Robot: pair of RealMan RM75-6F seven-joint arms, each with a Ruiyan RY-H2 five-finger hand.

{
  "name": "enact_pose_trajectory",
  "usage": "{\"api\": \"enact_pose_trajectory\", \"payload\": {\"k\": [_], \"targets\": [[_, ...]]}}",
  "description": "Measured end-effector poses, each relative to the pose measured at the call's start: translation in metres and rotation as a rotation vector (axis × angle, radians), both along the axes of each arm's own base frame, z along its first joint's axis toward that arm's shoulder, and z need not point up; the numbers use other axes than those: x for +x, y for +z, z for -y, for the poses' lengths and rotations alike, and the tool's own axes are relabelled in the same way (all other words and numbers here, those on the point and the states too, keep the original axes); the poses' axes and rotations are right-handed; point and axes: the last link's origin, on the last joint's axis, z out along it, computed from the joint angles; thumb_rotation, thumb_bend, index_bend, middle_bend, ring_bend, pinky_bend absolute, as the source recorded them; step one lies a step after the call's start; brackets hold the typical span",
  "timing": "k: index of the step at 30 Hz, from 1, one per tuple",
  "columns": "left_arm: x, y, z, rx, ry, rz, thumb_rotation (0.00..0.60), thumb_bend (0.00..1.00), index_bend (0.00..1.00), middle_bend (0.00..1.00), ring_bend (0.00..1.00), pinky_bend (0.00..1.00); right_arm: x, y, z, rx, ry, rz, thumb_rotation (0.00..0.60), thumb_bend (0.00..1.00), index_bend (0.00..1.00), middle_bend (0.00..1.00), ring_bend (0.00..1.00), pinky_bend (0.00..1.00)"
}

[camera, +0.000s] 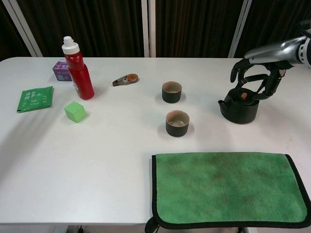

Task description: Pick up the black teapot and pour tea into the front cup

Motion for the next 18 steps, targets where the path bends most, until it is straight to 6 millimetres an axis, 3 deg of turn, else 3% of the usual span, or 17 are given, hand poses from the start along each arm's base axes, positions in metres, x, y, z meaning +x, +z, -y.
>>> {"api": "enact_pose_trajectory", "payload": {"k": [9,18], "targets": [[-0.0008,-0.0012,0.0002,-0.006,0.001,0.002,0.6,0.03,0.09,0.14,0.13,0.26,0.0007,-0.0002,-0.0012,0.006,-0.011,-0.012,0.6,0.29,0.39,0.36,0.16,0.0],[-0.0022,-0.0016,0.0007,-0.009,0.007,0.003,0.6,0.03,0.09,0.13,0.13,0.27,-0.0014,-0.003,-0.001,0.014,-0.023,-0.013,0.6,0.29,0.41,0.38,0.19,0.0]]}}
